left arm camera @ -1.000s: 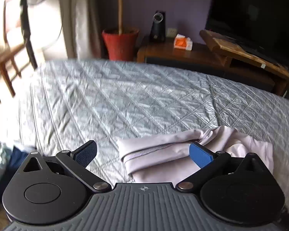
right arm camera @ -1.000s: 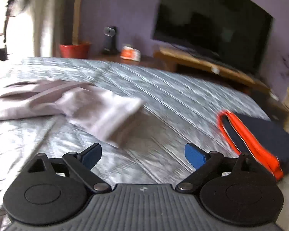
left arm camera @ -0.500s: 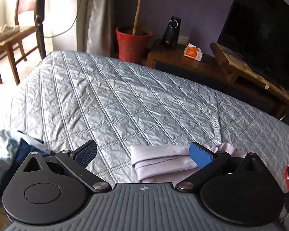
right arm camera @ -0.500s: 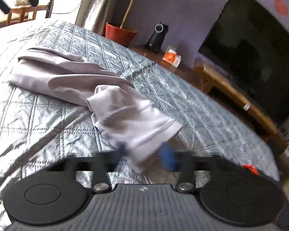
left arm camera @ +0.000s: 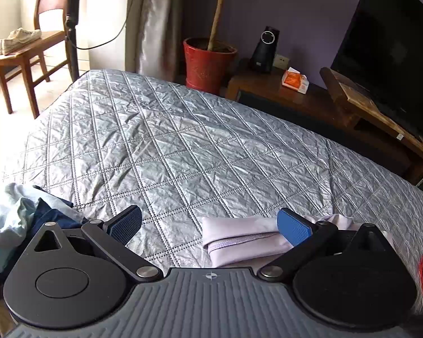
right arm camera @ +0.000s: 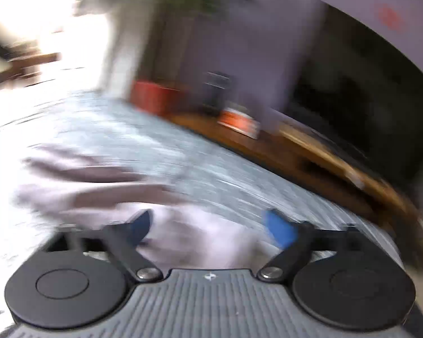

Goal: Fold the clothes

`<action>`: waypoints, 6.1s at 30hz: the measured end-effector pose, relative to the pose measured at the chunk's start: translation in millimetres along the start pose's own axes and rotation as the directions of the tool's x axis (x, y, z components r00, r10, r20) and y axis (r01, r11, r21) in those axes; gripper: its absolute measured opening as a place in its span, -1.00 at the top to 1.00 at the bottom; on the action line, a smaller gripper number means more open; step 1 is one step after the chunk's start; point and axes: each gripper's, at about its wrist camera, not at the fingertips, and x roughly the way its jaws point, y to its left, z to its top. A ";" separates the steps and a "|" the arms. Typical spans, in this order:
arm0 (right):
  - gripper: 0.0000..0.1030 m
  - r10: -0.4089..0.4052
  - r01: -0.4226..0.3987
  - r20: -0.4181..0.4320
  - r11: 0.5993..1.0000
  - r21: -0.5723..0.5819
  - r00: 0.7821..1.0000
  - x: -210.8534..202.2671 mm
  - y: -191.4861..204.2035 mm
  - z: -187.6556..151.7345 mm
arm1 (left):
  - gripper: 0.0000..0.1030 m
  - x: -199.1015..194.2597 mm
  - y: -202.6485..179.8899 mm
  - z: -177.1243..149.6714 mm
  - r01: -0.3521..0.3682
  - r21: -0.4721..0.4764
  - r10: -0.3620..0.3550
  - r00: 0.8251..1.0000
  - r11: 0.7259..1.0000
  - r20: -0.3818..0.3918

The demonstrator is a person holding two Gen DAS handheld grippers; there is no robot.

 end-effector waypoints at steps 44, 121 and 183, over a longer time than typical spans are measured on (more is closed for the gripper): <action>-0.21 0.412 -0.375 -0.063 0.875 0.307 0.909 75.3 70.4 25.5 | -1.00 -4.8 34.5 12.5 -0.006 -0.096 0.006 1.000 0.995 0.004; 0.87 0.107 -0.109 -0.147 0.994 -0.004 0.983 56.0 -30.9 -22.2 | -1.00 -8.0 9.4 9.9 0.181 0.086 -0.182 0.983 0.980 0.002; 0.23 0.106 -0.184 -0.216 0.905 -0.383 0.971 45.5 -90.0 -56.1 | -1.00 4.6 -29.2 -10.6 0.181 0.219 -0.174 0.983 0.959 -0.053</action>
